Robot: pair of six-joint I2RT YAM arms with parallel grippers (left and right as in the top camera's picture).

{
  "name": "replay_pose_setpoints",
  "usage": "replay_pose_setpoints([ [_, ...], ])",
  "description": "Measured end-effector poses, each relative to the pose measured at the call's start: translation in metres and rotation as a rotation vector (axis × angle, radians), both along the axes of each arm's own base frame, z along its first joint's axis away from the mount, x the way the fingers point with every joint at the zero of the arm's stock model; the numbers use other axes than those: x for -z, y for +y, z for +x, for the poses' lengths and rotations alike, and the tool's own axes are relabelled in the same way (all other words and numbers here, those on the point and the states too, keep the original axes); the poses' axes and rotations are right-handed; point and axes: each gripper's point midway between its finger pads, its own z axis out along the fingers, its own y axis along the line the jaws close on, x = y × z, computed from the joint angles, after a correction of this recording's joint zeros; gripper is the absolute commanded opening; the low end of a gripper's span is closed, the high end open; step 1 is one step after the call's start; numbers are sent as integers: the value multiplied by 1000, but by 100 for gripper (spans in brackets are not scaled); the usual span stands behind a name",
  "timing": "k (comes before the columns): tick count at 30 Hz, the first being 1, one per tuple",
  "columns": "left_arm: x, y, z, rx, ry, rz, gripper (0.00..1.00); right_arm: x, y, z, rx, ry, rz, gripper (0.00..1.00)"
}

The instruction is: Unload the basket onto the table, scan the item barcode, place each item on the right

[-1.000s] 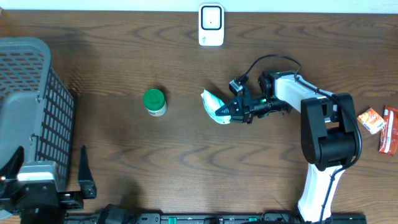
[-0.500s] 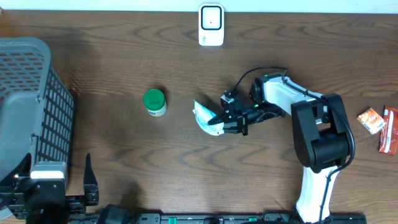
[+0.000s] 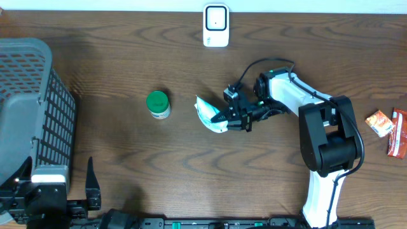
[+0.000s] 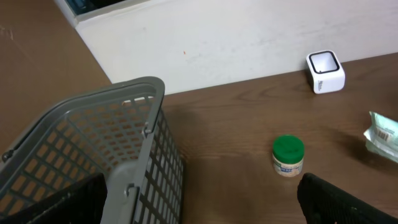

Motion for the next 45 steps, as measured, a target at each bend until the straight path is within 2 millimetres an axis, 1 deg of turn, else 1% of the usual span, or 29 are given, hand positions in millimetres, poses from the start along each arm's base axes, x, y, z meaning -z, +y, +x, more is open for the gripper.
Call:
replay_pose_setpoints([
  [4,0,0,0,0,0,0,98,3,3,11,-21,-144,4,1],
  [6,0,0,0,0,0,0,98,10,6,27,-45,-298,-25,1],
  [7,0,0,0,0,0,0,98,13,6,33,-52,-344,-45,1],
  [9,0,0,0,0,0,0,98,25,8,60,-55,-473,-158,1],
  [10,0,0,0,0,0,0,98,28,7,71,-47,-508,-209,1],
  [11,0,0,0,0,0,0,98,31,6,86,-31,-551,-280,1],
  [13,0,0,0,0,1,0,98,33,2,117,13,-645,-404,1],
  [15,0,0,0,0,1,0,98,31,-7,152,81,-749,-554,1],
  [16,0,0,0,0,1,0,98,27,-18,182,151,-835,-678,1],
  [17,0,0,0,0,1,0,98,26,-22,189,168,-855,-709,1],
  [19,0,0,0,0,2,0,98,18,-52,244,333,-1018,-947,1],
  [21,0,0,0,0,2,0,98,11,-63,267,409,-1098,-1018,1],
  [24,0,0,0,0,2,1,98,6,-68,291,487,-1182,-1056,1],
  [26,0,0,0,0,2,0,98,8,-67,305,527,-1223,-1064,1],
  [29,0,0,0,0,1,0,98,19,-61,323,569,-1276,-1064,1],
  [33,0,0,0,0,1,0,98,41,-41,335,590,-1327,-1040,1],
  [36,0,0,0,0,1,0,98,53,-29,338,595,-1347,-1032,1],
  [39,0,0,0,0,1,0,98,65,-24,337,586,-1340,-1043,1],
  [42,0,0,0,0,1,0,98,72,-26,335,585,-1317,-1069,1],
  [44,0,0,0,0,1,0,98,81,-31,329,545,-1269,-1112,1],
  [45,0,0,0,0,1,0,98,82,-32,327,530,-1254,-1123,1],
])
